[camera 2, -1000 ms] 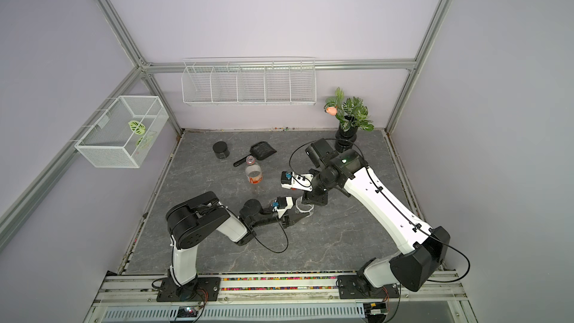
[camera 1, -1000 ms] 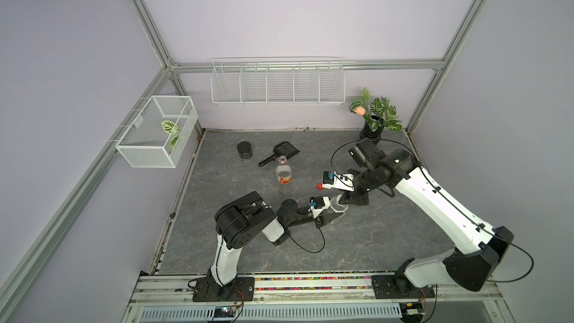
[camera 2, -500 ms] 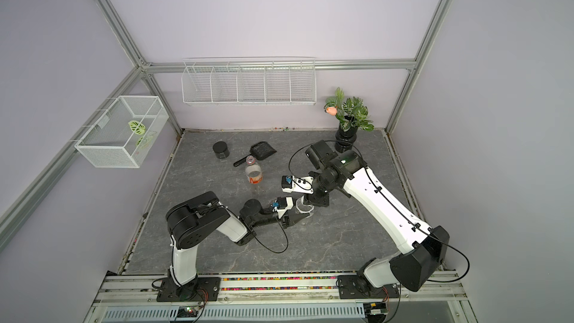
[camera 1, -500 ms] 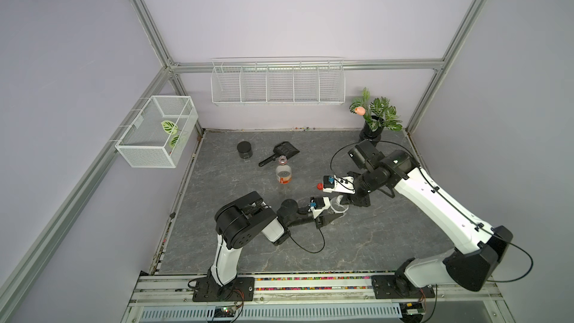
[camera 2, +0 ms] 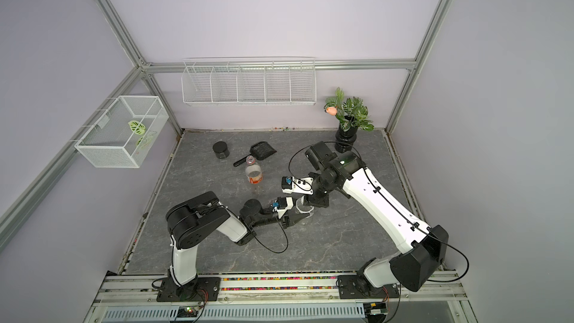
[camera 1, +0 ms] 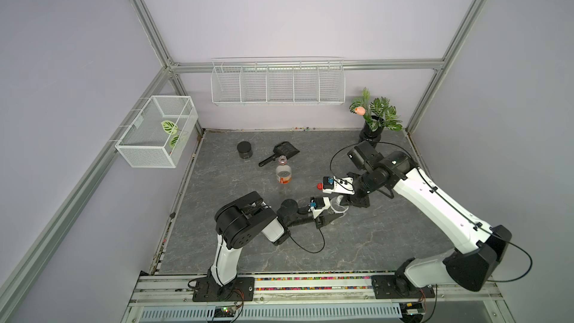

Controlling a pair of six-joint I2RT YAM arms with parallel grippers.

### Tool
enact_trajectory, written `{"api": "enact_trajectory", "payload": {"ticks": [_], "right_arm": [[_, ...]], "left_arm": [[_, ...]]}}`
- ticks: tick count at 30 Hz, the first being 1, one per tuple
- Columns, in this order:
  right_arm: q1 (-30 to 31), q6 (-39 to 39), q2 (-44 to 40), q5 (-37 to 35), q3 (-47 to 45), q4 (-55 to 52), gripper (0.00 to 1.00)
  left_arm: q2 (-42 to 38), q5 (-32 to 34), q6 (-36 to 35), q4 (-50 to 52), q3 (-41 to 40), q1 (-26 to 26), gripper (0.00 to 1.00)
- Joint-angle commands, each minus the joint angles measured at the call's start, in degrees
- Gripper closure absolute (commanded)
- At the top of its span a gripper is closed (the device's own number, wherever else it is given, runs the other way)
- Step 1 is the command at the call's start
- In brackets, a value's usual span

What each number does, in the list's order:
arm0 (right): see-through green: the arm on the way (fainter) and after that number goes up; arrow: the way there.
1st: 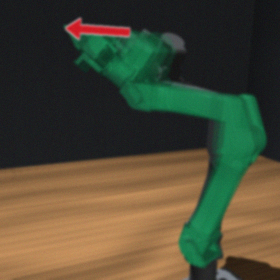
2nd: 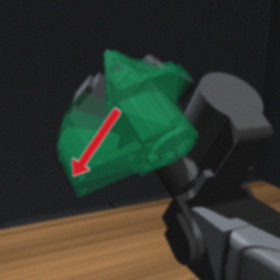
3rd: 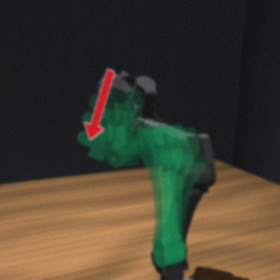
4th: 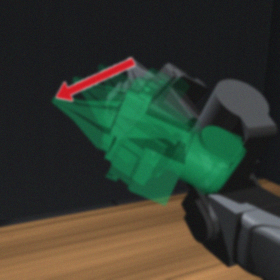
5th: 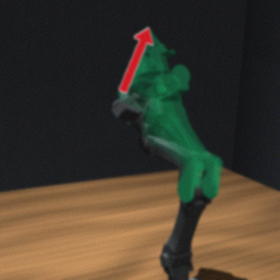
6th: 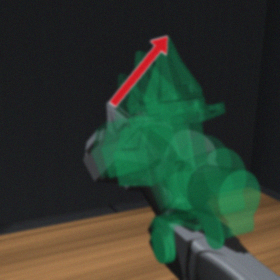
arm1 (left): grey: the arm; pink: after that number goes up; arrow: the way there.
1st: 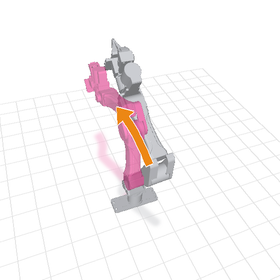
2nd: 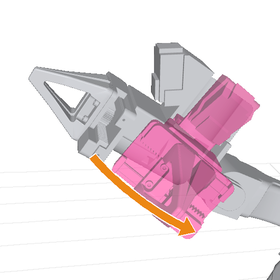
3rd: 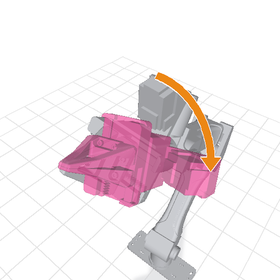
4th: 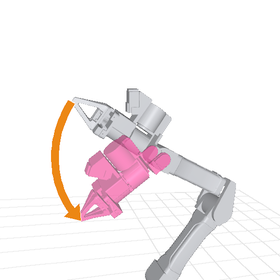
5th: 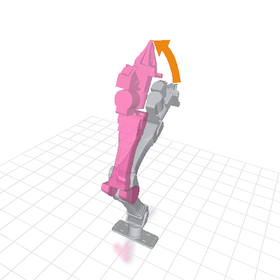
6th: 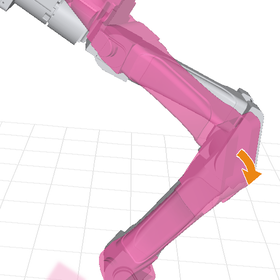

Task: Screw on the bottle caps
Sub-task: Screw the bottle cap onto the plastic bottle.

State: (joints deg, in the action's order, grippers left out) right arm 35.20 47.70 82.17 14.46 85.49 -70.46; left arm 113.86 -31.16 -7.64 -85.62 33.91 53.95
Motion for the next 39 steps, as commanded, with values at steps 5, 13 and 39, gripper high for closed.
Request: {"api": "enact_trajectory", "payload": {"ticks": [5, 13, 39], "right_arm": [[-0.22, -0.93, -0.72, -0.01, -1.21, -0.49, 0.78], [0.32, -20.09, -0.24, -3.39, -0.45, 0.1, 0.94], [13.75, -67.68, -8.78, -26.65, -13.43, 23.83, 0.57]], "left_arm": [[1.72, -0.85, 0.64, 5.56, -0.18, 0.19, 0.55], [1.77, 0.43, -0.01, 5.89, -0.47, 0.19, 0.55], [1.07, 3.26, -1.59, 7.93, -0.27, 0.19, 0.55]]}}
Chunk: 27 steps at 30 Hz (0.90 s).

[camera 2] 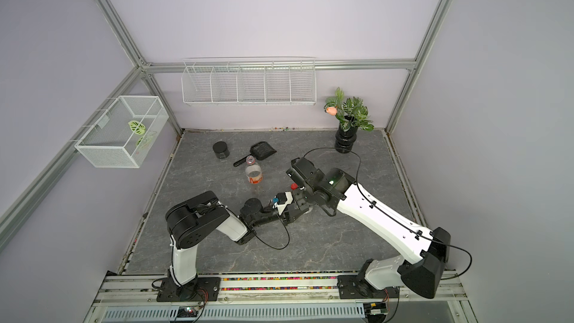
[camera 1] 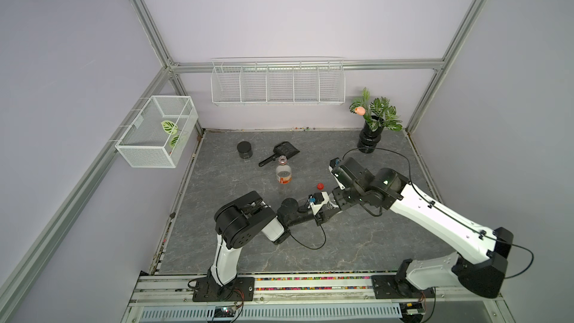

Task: Screw on the bottle caps
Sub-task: Screw the bottle cap onto the plastic bottle.

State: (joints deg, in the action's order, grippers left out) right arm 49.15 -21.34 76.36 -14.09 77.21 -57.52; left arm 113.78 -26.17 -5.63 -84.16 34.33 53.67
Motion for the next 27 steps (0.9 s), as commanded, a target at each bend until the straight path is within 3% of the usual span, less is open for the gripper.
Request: {"api": "enact_trajectory", "payload": {"ticks": [1, 5, 9, 18, 22, 24, 27], "right_arm": [[-0.19, 1.96, -4.78, 2.35, -7.8, 14.46, 0.54], [-0.19, 2.99, -7.79, 3.25, -13.83, 22.09, 0.47], [-0.19, 2.42, -6.71, 1.96, -15.24, 20.49, 0.48], [-0.19, 2.94, -9.72, 0.82, -21.23, 24.75, 0.8], [-0.18, 6.03, -10.65, -0.41, -21.63, 25.57, 0.91], [-0.19, 7.45, -10.62, -1.98, -20.93, 25.57, 0.93], [-1.07, 11.34, -10.01, -2.31, -18.84, 25.68, 0.92]], "left_arm": [[1.17, -1.71, -3.56, 6.47, -0.71, 0.47, 0.55], [1.18, -1.67, -3.68, 6.7, -0.58, 0.47, 0.55], [1.27, -1.86, -3.53, 6.87, -0.4, 0.48, 0.55], [1.01, -1.96, -3.39, 6.94, -0.22, 0.4, 0.54], [0.83, 0.25, -1.85, 5.93, -0.62, 0.4, 0.39], [0.23, 1.53, -1.91, 4.77, -1.34, 0.41, 0.29], [-1.67, 3.35, -3.01, 4.93, -2.05, 0.39, 0.22]]}}
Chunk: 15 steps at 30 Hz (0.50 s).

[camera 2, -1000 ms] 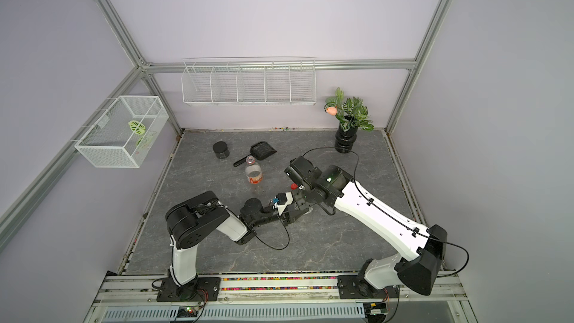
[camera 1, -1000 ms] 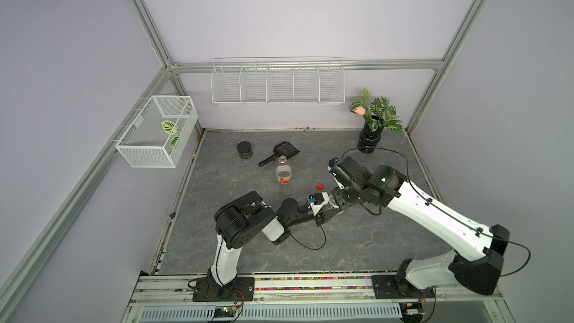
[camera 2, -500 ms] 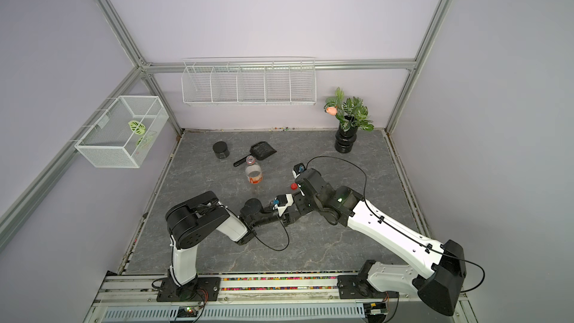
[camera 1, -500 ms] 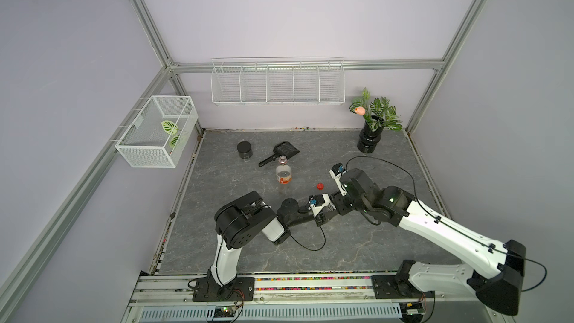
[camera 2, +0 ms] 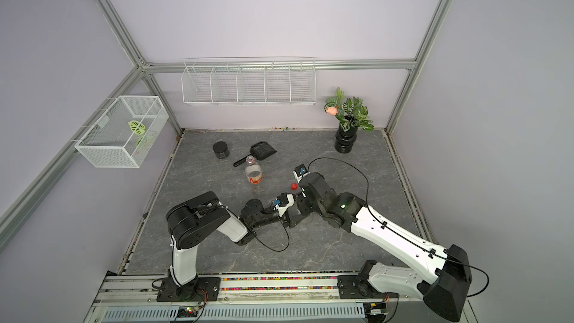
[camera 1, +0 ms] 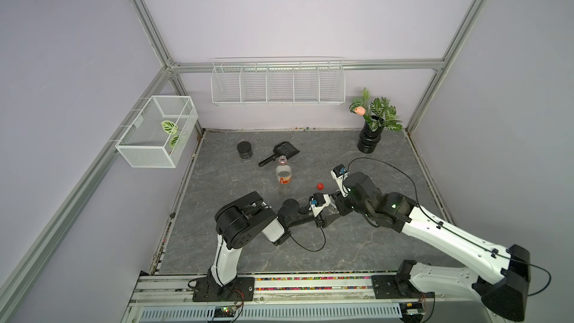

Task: Screw on the bottle caps
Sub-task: Screw the bottle cap onto the plastic bottle, then place the plastic bottle at the center of the board.

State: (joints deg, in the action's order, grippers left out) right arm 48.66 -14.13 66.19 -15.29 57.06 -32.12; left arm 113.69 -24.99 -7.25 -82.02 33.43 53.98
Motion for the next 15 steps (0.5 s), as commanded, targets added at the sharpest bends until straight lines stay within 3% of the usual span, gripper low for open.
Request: {"api": "enact_trajectory", "payload": {"ticks": [1, 3, 4, 9, 15], "right_arm": [[-1.53, 5.2, 0.7, -0.55, 2.38, 0.3, 0.92], [-3.77, 6.51, 1.76, 0.43, 4.43, -0.23, 0.92], [-4.98, 7.41, 2.48, 1.29, 5.49, -0.4, 0.92], [-11.58, 11.32, 5.57, 2.72, 8.69, 2.93, 0.92], [-18.84, 13.74, 9.59, 4.76, 9.16, 13.17, 0.93]], "left_arm": [[-2.82, 2.45, -1.7, 3.35, -1.56, 0.1, 0.19], [-5.92, 2.76, -2.67, 5.47, -2.37, 0.09, 0.15], [-7.97, 3.14, -3.01, 7.48, -2.8, 0.12, 0.01], [-19.08, 4.14, -2.89, 17.57, -6.13, 0.17, 0.0], [-34.76, 7.13, -1.21, 38.81, -7.15, 0.18, 0.0]]}}
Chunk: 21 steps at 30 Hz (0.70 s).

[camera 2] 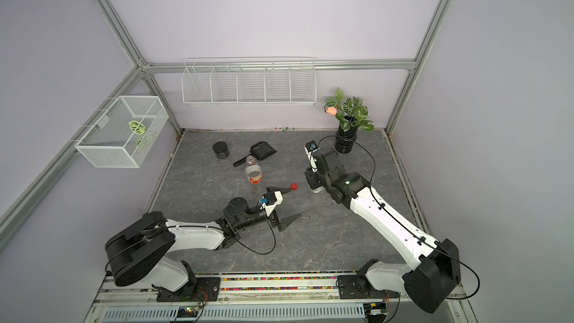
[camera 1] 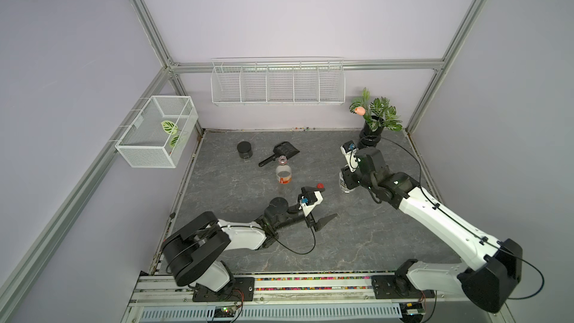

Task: Screw on the bottle caps
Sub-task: Place the plastic bottle at the center of the board.

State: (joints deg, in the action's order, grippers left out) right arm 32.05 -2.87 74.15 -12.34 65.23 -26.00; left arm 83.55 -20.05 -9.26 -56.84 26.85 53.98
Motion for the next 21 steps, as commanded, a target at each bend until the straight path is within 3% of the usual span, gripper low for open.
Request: {"api": "enact_trajectory", "payload": {"ticks": [1, 5, 11, 21], "right_arm": [[-3.41, 2.36, 2.49, 2.79, 0.96, 8.87, 0.93], [-6.63, 1.11, 5.43, 3.74, 0.7, 16.85, 0.94], [-9.26, -2.53, 9.88, 4.42, 0.51, 24.78, 0.94], [-9.23, -3.85, 16.12, 11.14, 5.0, 18.38, 0.94]], "left_arm": [[-7.35, 3.22, 1.37, 18.11, -0.22, 0.16, 0.0], [-15.02, 8.16, 2.26, 32.14, 2.48, 0.18, 0.0], [-22.1, 20.21, 12.41, 37.92, 1.2, 0.11, 0.0], [-25.79, 27.94, 15.22, 42.99, 0.84, 0.08, 0.0]]}}
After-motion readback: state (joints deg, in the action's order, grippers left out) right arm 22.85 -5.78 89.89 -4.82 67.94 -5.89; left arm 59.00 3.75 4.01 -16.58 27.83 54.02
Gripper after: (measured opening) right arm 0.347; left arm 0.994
